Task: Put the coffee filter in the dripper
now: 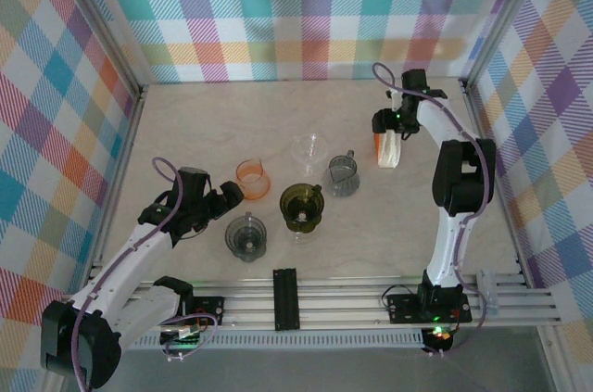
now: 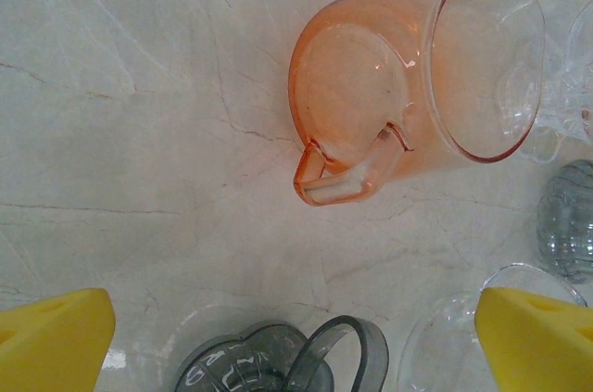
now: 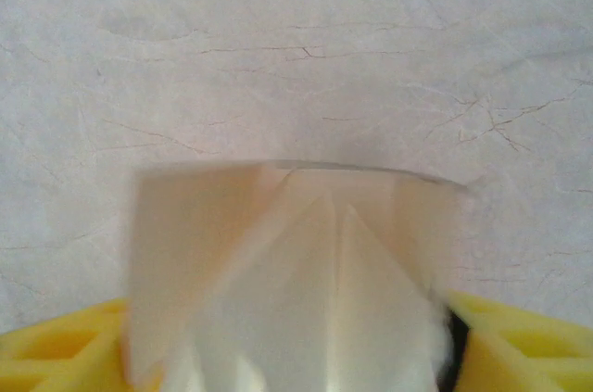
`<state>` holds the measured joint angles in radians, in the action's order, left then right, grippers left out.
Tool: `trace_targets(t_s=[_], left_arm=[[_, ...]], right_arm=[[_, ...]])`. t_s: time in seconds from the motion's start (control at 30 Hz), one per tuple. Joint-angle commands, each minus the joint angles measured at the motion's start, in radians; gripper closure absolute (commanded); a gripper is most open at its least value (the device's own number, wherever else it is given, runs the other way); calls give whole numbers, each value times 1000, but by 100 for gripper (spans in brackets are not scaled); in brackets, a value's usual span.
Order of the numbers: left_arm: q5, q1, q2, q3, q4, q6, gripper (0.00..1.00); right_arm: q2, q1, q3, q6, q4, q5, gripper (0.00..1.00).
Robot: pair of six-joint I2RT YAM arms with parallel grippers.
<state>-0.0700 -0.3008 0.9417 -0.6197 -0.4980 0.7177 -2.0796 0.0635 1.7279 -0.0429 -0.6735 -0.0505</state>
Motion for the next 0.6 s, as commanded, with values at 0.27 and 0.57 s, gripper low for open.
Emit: trace_targets(t_s=[0.27, 0.57], left_arm=[[-15, -3, 3, -58, -30, 6, 0], [5, -3, -26, -46, -29, 13, 0]], right_arm=[[149, 7, -47, 106, 92, 92, 7], [350, 6, -182, 337, 97, 28, 38]])
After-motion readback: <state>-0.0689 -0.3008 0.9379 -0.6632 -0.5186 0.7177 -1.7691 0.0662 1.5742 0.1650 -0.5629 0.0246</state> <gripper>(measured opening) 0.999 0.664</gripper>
